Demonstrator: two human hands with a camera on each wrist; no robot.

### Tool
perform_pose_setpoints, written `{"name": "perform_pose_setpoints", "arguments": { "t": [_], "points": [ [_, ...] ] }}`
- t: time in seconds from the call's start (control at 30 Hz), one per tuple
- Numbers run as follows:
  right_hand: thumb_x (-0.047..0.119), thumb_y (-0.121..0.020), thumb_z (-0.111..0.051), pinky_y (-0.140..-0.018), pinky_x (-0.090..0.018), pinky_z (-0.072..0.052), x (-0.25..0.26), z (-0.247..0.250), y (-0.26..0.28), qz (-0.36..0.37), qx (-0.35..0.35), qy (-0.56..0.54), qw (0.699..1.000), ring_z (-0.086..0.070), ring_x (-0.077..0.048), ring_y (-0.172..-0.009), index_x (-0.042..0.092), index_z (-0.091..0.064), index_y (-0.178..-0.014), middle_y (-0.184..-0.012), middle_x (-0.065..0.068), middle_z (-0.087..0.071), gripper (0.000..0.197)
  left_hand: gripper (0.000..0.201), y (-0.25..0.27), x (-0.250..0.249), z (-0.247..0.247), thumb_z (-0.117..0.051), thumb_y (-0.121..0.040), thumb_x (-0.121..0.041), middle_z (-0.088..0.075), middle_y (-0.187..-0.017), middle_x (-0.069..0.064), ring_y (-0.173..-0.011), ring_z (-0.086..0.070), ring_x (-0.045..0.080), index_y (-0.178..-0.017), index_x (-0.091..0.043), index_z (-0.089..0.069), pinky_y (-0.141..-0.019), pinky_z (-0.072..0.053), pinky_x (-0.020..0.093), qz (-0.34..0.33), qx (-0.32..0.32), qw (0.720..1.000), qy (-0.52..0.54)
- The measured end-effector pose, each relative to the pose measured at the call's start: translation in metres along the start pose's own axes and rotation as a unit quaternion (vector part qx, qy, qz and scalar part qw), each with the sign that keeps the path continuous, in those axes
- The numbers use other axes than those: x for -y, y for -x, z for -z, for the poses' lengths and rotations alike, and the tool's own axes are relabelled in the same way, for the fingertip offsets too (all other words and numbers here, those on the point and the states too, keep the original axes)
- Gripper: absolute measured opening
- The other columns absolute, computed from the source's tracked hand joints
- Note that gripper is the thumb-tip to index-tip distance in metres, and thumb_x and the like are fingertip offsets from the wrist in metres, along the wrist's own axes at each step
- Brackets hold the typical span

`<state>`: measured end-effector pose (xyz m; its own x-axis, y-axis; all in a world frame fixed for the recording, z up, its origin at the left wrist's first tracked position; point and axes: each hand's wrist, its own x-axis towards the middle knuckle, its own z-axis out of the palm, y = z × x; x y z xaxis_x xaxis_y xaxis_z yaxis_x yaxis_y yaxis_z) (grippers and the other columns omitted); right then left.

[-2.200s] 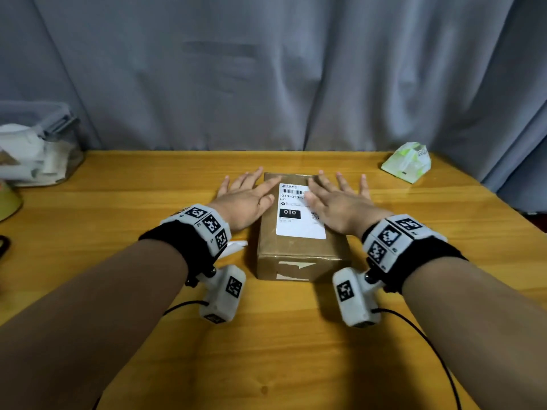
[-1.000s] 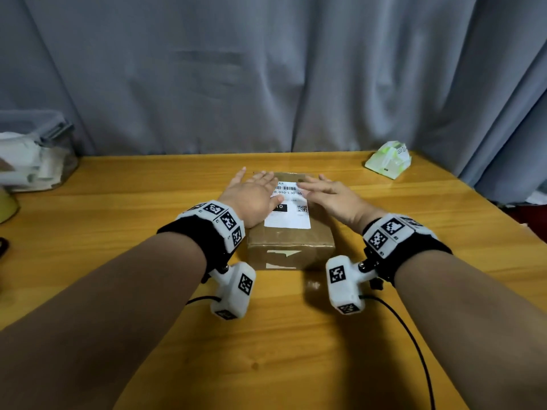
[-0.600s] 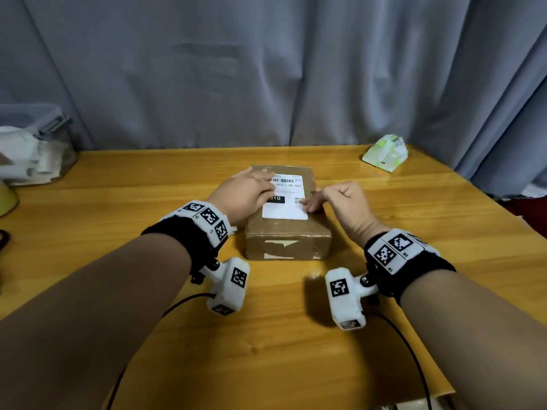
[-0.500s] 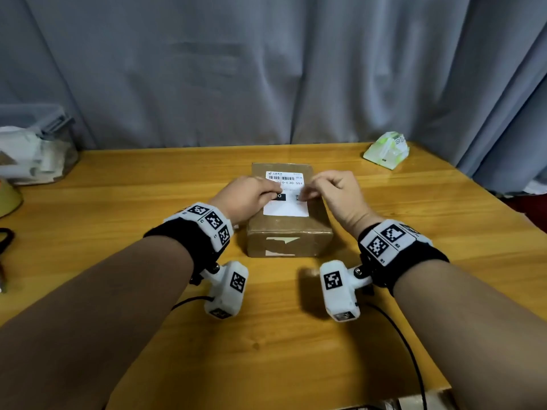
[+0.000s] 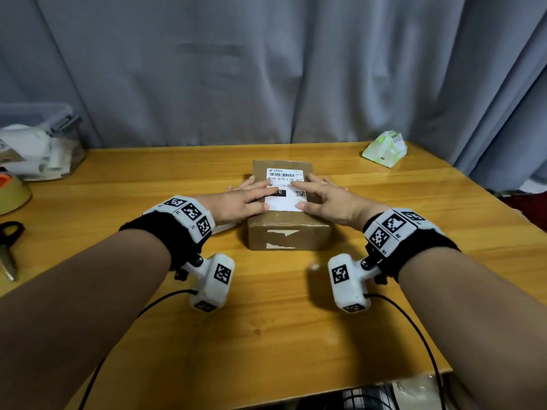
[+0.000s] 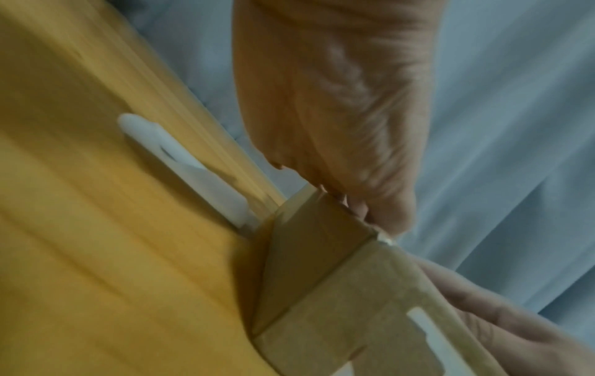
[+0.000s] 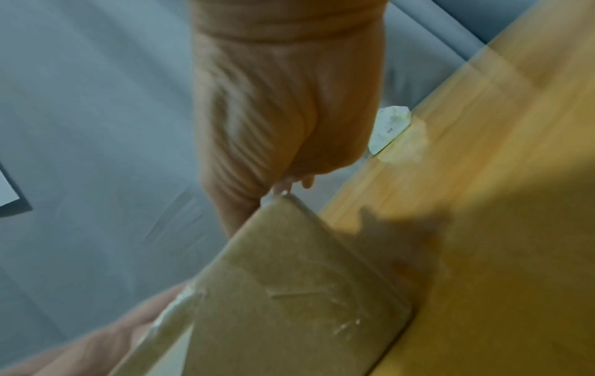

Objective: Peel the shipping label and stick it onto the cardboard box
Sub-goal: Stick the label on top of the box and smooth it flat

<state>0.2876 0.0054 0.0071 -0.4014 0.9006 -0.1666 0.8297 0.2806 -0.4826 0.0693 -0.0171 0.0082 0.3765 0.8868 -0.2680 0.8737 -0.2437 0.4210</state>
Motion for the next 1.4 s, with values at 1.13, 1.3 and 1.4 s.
{"name": "perform_pose_setpoints", "arguments": {
  "t": [1.13, 1.3, 1.4],
  "points": [
    [0.036, -0.072, -0.074, -0.097, -0.037, -0.047, 0.029, -0.019, 0.05, 0.084, -0.084, 0.21, 0.971, -0.056, -0.028, -0.116, 0.016, -0.054, -0.13, -0.126, -0.008, -0.063, 0.064, 0.042, 0.034, -0.048, -0.019, -0.073, -0.07, -0.046, -0.069, -0.096, 0.004, -0.091, -0.061, 0.025, -0.099, -0.016, -0.065, -0.072, -0.047, 0.031, -0.026, -0.181, 0.962, -0.205],
    [0.028, -0.078, -0.069, -0.087, -0.033, -0.049, 0.027, -0.014, 0.046, 0.092, -0.117, 0.21, 0.966, -0.06, -0.032, -0.106, 0.017, -0.064, -0.117, -0.113, -0.011, -0.069, 0.041, 0.03, 0.03, -0.047, -0.014, -0.067, -0.079, -0.04, -0.068, -0.093, 0.008, -0.089, -0.06, 0.027, -0.089, -0.013, -0.061, -0.067, -0.043, 0.031, -0.044, -0.19, 0.956, -0.219],
    [0.023, -0.08, -0.065, -0.081, -0.03, -0.047, 0.026, -0.006, 0.03, 0.082, -0.125, 0.215, 0.965, -0.062, -0.033, -0.099, 0.019, -0.07, -0.109, -0.107, -0.012, -0.071, 0.029, 0.032, 0.021, -0.046, -0.006, -0.055, -0.088, -0.041, -0.067, -0.103, 0.012, -0.097, -0.06, 0.031, -0.099, -0.011, -0.061, -0.076, -0.046, 0.036, -0.042, -0.212, 0.953, -0.21]
  ]
}}
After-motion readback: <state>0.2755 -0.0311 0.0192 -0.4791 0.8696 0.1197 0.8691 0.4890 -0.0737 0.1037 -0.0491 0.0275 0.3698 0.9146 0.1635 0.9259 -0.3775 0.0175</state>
